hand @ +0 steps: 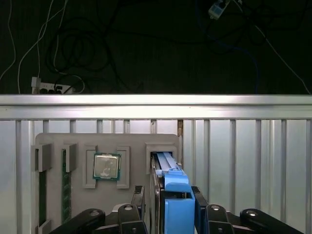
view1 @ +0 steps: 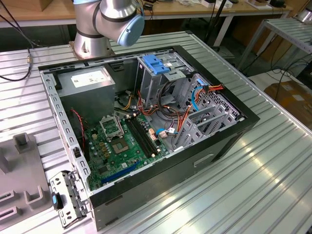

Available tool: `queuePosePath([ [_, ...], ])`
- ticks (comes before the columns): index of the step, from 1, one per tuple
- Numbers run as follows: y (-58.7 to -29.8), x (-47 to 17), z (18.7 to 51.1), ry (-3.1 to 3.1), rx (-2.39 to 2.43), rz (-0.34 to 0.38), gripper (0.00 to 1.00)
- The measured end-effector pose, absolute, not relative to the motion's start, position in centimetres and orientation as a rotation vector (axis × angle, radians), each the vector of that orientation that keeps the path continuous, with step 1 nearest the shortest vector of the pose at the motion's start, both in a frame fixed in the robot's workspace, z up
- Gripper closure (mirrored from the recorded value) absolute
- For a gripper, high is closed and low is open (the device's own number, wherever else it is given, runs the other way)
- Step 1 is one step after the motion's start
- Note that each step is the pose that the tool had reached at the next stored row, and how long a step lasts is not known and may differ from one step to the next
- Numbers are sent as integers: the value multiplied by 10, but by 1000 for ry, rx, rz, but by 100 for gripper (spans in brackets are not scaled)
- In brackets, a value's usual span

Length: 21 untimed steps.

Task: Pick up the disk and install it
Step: 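Pick up the disk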

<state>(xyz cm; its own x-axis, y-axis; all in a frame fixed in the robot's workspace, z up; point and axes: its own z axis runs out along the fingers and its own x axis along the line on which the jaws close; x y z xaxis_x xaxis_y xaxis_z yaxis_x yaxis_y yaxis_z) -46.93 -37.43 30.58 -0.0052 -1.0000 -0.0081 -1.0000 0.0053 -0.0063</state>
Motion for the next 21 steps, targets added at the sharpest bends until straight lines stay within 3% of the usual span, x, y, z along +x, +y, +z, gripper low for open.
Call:
queuePosePath([
  [21, -373, -469, 295, 2216, -2204, 12, 51],
])
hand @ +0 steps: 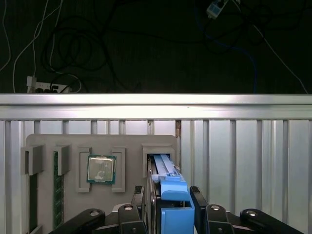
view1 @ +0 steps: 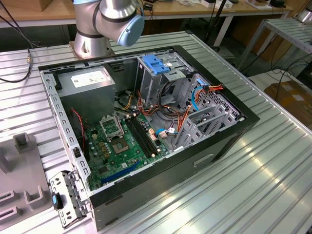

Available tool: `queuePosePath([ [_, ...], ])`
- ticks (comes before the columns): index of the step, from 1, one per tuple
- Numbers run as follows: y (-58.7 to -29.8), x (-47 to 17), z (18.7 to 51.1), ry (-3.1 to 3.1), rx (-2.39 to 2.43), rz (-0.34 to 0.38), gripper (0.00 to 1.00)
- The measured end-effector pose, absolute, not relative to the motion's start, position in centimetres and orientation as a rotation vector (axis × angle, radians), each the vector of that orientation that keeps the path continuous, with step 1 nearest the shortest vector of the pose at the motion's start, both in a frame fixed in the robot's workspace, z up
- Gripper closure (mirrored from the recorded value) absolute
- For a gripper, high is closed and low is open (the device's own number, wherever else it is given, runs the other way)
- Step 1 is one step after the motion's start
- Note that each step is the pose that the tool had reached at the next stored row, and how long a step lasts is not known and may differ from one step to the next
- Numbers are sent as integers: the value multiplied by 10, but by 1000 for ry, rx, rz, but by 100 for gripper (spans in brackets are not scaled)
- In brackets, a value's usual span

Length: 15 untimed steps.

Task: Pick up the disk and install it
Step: 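Pick up the disk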

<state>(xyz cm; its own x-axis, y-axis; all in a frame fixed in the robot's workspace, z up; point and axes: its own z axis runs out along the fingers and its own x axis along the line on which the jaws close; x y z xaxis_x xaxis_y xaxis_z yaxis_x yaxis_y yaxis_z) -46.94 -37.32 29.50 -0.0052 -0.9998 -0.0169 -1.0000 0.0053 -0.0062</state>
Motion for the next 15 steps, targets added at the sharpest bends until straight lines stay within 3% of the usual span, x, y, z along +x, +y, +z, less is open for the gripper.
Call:
queuePosePath([
  [6, -373, -469, 295, 2216, -2204, 12, 52],
  [7, -373, -469, 295, 2216, -2204, 12, 59],
  [15, -373, -469, 295, 2216, -2204, 12, 61],
])
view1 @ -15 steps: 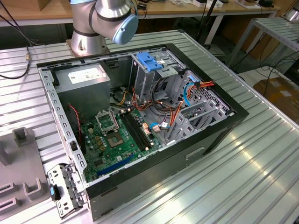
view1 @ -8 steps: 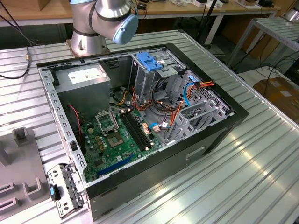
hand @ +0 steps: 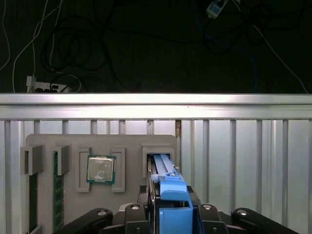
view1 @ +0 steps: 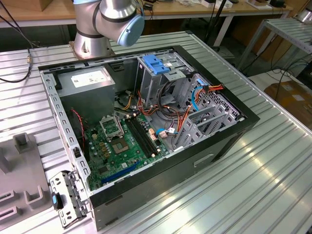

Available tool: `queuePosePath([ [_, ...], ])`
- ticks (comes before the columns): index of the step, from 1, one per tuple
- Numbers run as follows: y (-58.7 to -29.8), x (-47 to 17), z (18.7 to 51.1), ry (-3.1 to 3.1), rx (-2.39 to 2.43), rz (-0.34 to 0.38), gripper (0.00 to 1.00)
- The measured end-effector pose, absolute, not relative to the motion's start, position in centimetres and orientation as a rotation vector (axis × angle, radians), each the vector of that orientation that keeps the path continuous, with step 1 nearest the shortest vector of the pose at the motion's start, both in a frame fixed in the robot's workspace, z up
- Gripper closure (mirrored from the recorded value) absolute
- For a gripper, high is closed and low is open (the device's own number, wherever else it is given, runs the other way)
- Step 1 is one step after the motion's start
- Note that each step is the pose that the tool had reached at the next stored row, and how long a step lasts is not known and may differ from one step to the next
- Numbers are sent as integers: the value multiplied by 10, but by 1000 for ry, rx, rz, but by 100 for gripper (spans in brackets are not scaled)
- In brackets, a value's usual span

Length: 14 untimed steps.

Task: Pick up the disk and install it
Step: 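Pick up the disk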

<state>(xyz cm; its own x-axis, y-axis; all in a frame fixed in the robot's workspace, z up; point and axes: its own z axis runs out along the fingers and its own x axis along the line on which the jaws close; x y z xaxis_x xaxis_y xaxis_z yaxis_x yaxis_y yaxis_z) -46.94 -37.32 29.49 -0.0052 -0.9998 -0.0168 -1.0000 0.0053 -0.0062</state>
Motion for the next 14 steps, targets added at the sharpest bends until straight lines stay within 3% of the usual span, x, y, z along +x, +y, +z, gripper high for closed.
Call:
queuePosePath([
  [14, -373, -469, 295, 2216, -2204, 11, 63],
])
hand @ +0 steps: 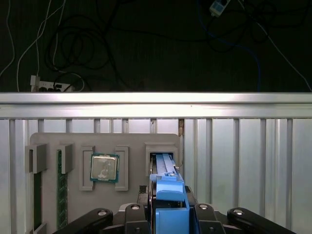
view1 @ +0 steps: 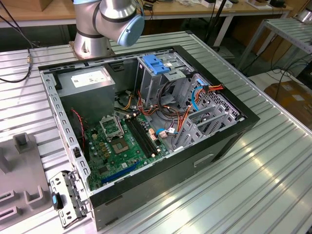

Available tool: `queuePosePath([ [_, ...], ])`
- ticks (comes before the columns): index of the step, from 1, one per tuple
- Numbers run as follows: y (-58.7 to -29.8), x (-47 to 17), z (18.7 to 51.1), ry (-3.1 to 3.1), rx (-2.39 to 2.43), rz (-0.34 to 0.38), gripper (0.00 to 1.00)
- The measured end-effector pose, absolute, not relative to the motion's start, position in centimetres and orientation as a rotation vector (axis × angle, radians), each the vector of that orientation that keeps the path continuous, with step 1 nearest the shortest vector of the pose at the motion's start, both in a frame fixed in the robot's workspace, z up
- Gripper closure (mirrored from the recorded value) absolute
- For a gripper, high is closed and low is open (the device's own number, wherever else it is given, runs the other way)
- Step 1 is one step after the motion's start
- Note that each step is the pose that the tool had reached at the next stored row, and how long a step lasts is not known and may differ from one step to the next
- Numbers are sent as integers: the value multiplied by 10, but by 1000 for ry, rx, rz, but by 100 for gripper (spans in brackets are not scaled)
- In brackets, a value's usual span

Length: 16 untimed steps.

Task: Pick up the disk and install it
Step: 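Pick up the disk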

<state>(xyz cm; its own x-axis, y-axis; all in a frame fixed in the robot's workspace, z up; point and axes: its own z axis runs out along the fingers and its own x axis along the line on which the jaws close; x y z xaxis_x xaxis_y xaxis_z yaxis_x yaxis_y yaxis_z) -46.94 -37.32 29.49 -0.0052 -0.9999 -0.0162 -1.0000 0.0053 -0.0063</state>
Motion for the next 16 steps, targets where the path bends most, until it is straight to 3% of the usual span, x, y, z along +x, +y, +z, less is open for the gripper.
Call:
queuePosePath([
  [16, -373, -469, 327, 2216, -2204, 11, 63],
])
